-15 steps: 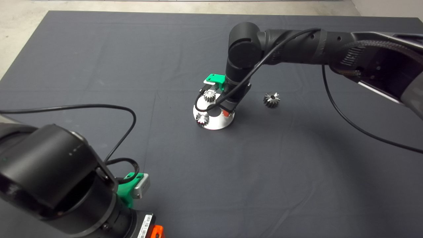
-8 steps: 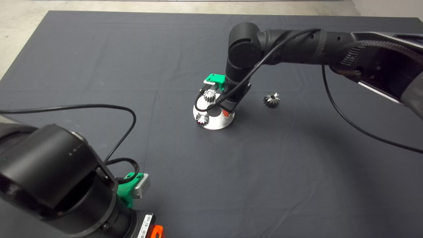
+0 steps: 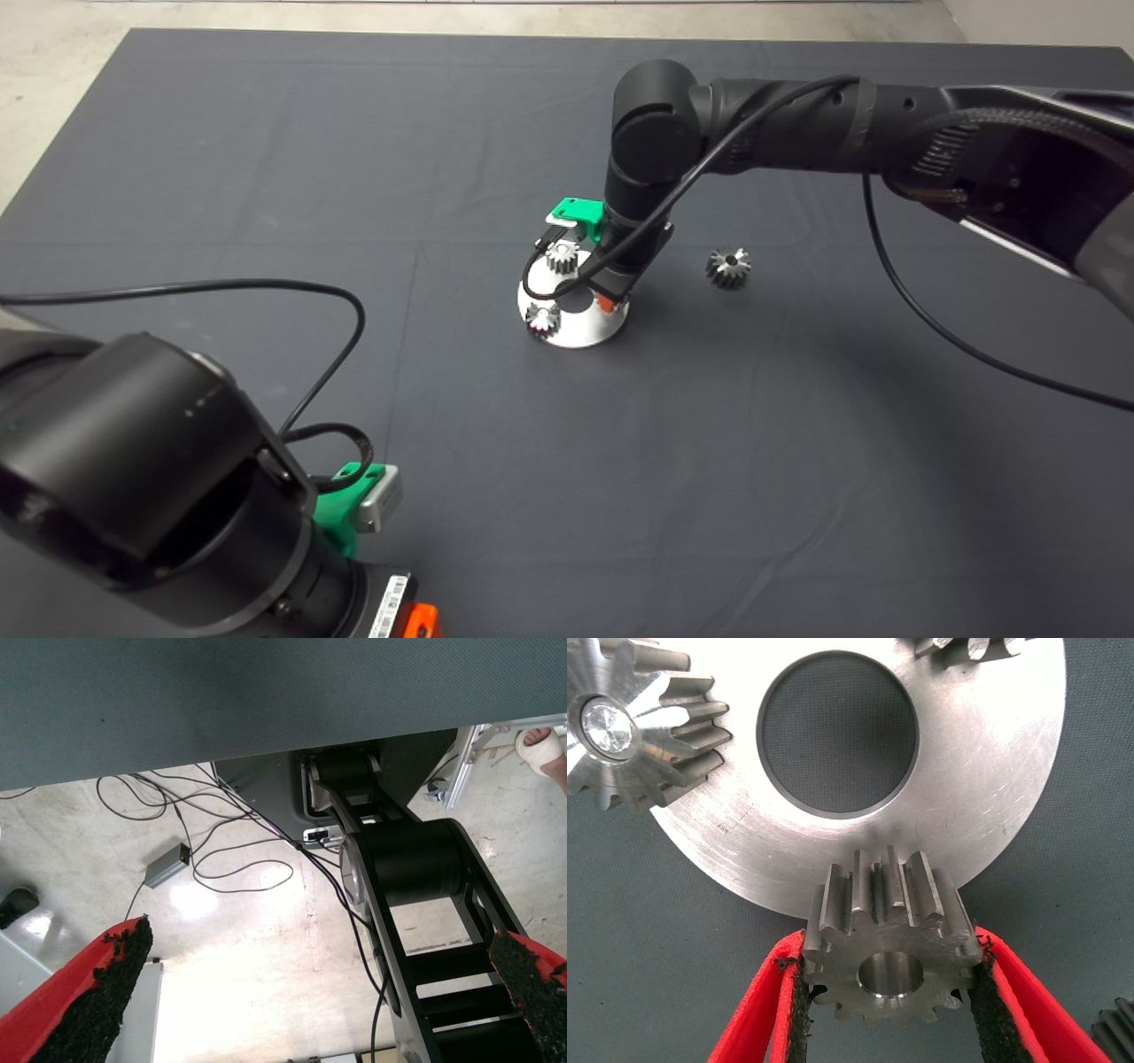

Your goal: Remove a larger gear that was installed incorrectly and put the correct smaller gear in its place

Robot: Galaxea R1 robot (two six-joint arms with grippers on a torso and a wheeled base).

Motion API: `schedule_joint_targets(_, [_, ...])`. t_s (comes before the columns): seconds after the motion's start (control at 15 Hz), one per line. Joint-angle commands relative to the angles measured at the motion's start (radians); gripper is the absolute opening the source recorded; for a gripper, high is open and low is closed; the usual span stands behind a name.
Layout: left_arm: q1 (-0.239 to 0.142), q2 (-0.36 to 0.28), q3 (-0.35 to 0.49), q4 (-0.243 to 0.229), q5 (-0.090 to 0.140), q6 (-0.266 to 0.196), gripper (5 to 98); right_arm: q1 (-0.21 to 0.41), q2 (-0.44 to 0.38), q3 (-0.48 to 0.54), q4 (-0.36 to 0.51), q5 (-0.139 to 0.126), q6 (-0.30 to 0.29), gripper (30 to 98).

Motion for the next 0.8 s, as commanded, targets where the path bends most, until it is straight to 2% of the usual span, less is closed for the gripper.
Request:
schedule_joint_targets(0.0, [-0.010, -0.001, 0.012, -0.017, 0.001, -0.003, 98.2, 0.048, 0.002, 0.010, -0.037, -0.132, -0.002, 39.5])
schedule_joint_targets(0.73, [-0.010, -0.001, 0.013, -0.019, -0.001, -0.003, 98.2, 0.050, -0.002, 0.015, -0.037, -0.132, -0.004, 39.5])
